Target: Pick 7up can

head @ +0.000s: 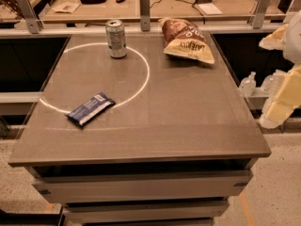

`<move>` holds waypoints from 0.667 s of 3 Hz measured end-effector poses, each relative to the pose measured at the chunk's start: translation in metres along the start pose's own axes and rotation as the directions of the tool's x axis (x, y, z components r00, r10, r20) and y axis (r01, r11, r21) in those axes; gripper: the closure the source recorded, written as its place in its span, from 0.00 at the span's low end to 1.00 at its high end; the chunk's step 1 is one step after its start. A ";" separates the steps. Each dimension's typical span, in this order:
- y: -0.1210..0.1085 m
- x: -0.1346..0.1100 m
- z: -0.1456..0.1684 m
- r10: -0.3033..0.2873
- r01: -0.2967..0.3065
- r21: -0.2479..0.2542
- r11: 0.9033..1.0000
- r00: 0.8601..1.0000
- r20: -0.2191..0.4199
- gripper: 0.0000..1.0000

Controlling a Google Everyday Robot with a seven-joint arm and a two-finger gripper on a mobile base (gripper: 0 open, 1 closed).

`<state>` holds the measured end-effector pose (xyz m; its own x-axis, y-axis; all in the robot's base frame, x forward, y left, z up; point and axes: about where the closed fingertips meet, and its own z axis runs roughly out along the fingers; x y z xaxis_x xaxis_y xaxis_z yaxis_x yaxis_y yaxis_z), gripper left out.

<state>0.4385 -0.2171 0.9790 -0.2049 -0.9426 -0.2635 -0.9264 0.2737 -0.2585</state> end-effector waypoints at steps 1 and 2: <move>-0.003 -0.004 -0.002 -0.008 0.005 0.019 1.000 0.989 0.148 0.00; -0.020 0.019 0.005 -0.014 -0.010 0.072 0.997 0.943 0.331 0.00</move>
Offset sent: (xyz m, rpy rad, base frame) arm 0.0065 -0.0057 0.0334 0.8107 -0.3276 0.2923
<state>0.4545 -0.2391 0.9744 -0.0757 -0.8299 -0.5527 -0.8990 0.2965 -0.3222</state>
